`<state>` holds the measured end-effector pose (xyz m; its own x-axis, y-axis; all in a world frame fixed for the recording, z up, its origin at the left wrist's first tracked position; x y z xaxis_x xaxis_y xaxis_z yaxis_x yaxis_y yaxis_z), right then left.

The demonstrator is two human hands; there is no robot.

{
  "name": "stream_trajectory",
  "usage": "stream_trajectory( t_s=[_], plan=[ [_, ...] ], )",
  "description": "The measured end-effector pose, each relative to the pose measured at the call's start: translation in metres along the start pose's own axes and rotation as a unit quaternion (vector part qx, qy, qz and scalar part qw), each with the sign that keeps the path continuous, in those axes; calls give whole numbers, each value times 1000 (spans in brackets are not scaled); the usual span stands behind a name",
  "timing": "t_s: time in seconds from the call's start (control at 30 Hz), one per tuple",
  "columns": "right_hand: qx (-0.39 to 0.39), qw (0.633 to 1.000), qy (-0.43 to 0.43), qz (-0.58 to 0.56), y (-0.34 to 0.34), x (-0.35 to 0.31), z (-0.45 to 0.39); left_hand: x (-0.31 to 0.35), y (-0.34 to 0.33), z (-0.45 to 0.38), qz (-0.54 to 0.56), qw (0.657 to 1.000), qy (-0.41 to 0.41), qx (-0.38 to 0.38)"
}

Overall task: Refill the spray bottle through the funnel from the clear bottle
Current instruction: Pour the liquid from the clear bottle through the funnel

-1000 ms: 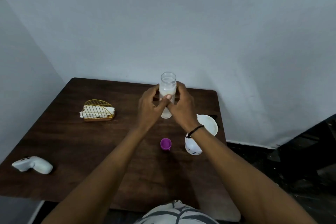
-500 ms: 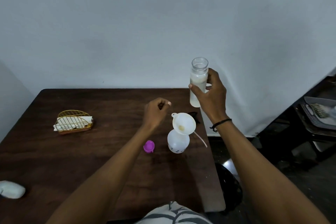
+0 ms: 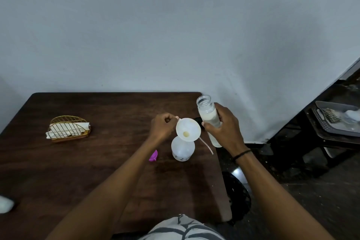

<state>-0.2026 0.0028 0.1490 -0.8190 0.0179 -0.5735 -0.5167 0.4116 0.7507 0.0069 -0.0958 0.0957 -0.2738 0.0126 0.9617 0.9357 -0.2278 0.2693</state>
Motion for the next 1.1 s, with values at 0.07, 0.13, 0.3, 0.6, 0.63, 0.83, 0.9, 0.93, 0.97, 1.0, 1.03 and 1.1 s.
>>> stream_trajectory(
  t_s=[0.07, 0.13, 0.3, 0.6, 0.63, 0.83, 0.9, 0.93, 0.97, 1.0, 1.03, 1.1],
  plan=[
    [-18, 1000, 0, 7, 0, 2, 5, 1, -2, 1, 10, 1000, 12, 0],
    [-35, 999, 0, 8, 0, 4, 9, 2, -4, 3, 20, 999, 26, 4],
    [-62, 998, -1, 5, 2, 6, 17, -5, -5, 10, 78, 995, 67, 21],
    [-145, 988, -4, 59, -5, 10, 18, -10, -6, 16, 125, 987, 96, 27],
    [-154, 986, -4, 68, -5, 11, 18, -10, -6, 17, 129, 987, 96, 27],
    [-202, 971, 14, 125, -4, 7, 15, -9, -6, 20, 143, 985, 90, 38],
    [-206, 969, 16, 135, -2, 5, 15, -9, -6, 21, 146, 985, 88, 39],
    [-207, 968, 16, 140, -1, 4, 15, -10, -6, 22, 146, 985, 86, 39],
    [-210, 967, 16, 145, 0, 4, 14, -9, -6, 22, 145, 985, 85, 39],
    [-214, 965, 17, 150, 1, 2, 15, -10, -6, 22, 145, 985, 84, 40],
    [-220, 963, 17, 157, 2, 1, 15, -10, -5, 22, 145, 985, 84, 40],
    [-230, 957, 16, 178, 3, -2, 14, -9, -5, 23, 148, 985, 83, 41]
  ],
)
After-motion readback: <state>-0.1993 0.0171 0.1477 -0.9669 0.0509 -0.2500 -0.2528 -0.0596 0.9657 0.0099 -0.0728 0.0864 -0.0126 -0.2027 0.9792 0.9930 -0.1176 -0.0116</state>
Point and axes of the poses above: each hand's wrist, its own z-axis away from the middle knuckle, its own y-axis out of the back of the hand, x = y × z, the point moved 6 cm from there along -z, towards the middle knuckle, and after that the axes turned 8 degrees about z, right-handed, at the moved point
